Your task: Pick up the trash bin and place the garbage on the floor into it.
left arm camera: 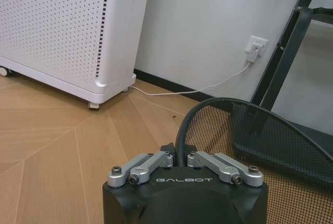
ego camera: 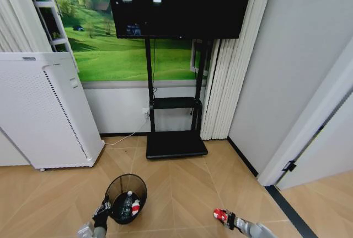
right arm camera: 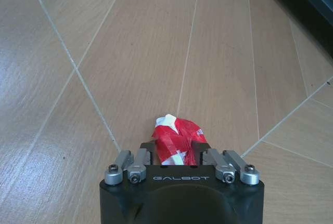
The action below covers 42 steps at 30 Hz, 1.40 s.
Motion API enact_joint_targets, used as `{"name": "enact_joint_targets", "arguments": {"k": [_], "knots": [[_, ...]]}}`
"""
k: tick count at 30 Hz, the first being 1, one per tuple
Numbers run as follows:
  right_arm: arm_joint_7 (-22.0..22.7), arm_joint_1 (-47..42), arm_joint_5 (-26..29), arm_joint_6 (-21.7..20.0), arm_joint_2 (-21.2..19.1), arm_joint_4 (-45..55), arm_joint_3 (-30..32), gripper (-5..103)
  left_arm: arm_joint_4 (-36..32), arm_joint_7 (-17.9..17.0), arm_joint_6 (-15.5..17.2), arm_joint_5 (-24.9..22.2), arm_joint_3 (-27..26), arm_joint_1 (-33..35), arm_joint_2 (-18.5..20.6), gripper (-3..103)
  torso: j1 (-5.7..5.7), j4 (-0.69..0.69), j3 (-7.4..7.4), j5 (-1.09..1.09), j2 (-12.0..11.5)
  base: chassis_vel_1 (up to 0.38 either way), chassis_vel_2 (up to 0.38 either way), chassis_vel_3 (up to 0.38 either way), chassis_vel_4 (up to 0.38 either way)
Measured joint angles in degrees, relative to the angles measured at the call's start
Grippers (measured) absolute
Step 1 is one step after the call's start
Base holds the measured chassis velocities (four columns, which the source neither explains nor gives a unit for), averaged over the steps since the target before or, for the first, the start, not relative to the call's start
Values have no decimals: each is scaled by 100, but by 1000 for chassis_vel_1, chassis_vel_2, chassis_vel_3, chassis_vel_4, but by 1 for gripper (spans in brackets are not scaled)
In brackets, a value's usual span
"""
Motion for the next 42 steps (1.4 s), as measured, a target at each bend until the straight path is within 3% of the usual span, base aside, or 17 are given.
{"name": "enact_joint_targets", "arguments": {"k": [3, 5, 9, 12, 21, 31, 33, 34, 35, 36, 38, 40, 42], "knots": [[-14, -31, -2, 2, 0, 19, 1, 36, 0, -4, 1, -7, 1, -15, 1, 6, 0, 0, 0, 0, 0, 0, 0, 0, 0], [-51, -70, -12, 16, -5, 36, 7, 21, 0, -9, 11, -9, 13, -35, 0, 6, 0, 0, 0, 0, 0, 0, 0, 0, 0], [-64, -89, -16, 28, -10, 38, 17, 18, 12, -12, 15, -9, 20, -58, -1, 6, 0, -1, 0, 0, 0, 0, 0, 0, 0], [-74, -93, 19, 48, -7, 37, 33, 10, 56, -14, 22, -1, 28, -89, -4, 6, 0, 0, 0, 0, 0, 0, 0, 0, 0], [-208, -88, 294, 113, -14, 131, 67, 10, 55, -27, 56, 47, 52, -126, -26, 6, 0, 0, 0, 3, 0, 0, 0, 0, 0], [-585, -370, 932, 409, -450, 717, 171, 10, 263, -43, 65, 194, 98, -289, -27, 6, 0, -1, 0, 1, 0, 0, 0, 0, 0], [-1140, -571, 2119, 485, -780, 1215, 158, 10, 376, -89, 131, 262, 148, -480, 13, 6, 0, -1, 0, 0, 1, 0, 0, 0, 0], [-1140, -571, 2119, 485, -780, 1215, 158, 10, 376, -89, 131, 262, 148, -480, 13, 6, 0, -1, 0, 0, 1, 0, 0, 0, 0], [-1291, -614, 2456, 485, -840, 1333, 135, 10, 403, -91, 142, 266, 159, -528, 28, 6, 0, -1, 0, -1, 1, 0, 0, 0, 0], [-1743, -728, 3402, 465, -966, 1681, 74, 10, 534, -108, 165, 266, 181, -698, 77, 6, 0, -2, 0, -1, 1, 0, 0, 0, 0], [-1884, -754, 3681, 463, -987, 1789, 63, 10, 584, -113, 171, 269, 191, -754, 91, 6, 0, -3, 0, 0, 2, 0, 0, 0, 0], [-2244, -846, 4557, 404, -1052, 2366, 53, 10, 817, -134, 230, 408, 291, -1001, 149, 6, 0, 0, 0, 2, 1, 0, 0, 0, 0], [-2284, -853, 4732, 379, -1081, 2581, 50, 10, 897, -146, 260, 480, 340, -1110, 165, 6, 0, 2, 0, 0, 1, 0, 0, 0, 0]]}}
